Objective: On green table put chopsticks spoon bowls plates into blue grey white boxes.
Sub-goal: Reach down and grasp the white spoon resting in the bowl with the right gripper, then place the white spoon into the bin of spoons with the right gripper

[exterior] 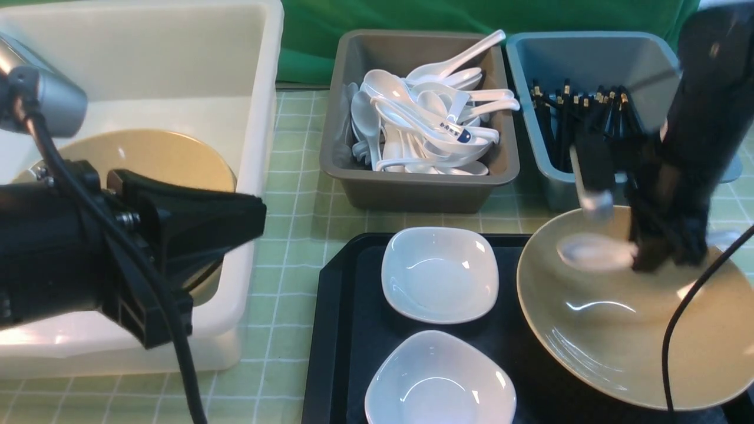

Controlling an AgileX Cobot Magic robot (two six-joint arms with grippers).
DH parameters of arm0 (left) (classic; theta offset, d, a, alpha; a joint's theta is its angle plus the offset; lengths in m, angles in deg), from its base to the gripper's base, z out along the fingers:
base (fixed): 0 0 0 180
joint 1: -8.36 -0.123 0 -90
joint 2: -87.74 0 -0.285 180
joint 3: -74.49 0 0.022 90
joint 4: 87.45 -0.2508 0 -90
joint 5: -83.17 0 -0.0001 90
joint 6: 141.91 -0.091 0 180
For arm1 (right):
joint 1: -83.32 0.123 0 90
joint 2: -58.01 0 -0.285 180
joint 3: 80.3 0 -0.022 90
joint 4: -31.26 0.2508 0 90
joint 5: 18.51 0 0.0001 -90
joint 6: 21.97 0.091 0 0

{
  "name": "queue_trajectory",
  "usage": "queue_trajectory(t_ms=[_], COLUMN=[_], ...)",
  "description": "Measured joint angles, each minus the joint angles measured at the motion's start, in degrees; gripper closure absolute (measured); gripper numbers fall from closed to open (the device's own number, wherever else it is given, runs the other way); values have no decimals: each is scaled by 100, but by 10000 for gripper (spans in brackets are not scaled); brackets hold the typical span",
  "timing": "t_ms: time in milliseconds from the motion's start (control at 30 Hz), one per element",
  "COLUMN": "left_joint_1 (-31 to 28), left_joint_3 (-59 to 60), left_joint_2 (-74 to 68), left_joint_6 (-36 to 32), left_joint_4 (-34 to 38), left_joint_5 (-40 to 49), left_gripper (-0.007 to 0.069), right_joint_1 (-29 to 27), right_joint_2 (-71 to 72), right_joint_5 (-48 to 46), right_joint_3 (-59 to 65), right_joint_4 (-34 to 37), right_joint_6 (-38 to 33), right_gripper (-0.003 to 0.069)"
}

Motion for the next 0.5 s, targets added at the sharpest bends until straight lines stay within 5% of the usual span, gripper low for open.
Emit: queue_trajectory(t_ms=[167,300,500], left_joint_1=[0,0,0], left_joint_3=[0,0,0], left_joint_2=[0,0,0], left_joint_6=[0,0,0], left_joint_4=[17,43,43], left_joint_5=[-461,-819,-783], left_gripper=[627,627,627], right_joint_1=[8,211,613], right_joint_2=[7,-146,-647], right_joint_5=[942,2849,5197], right_joint_3=[-465,-506,-537], right_joint_4=[1714,3693,5247], right_joint_6=[17,17,17], right_gripper=[449,449,449])
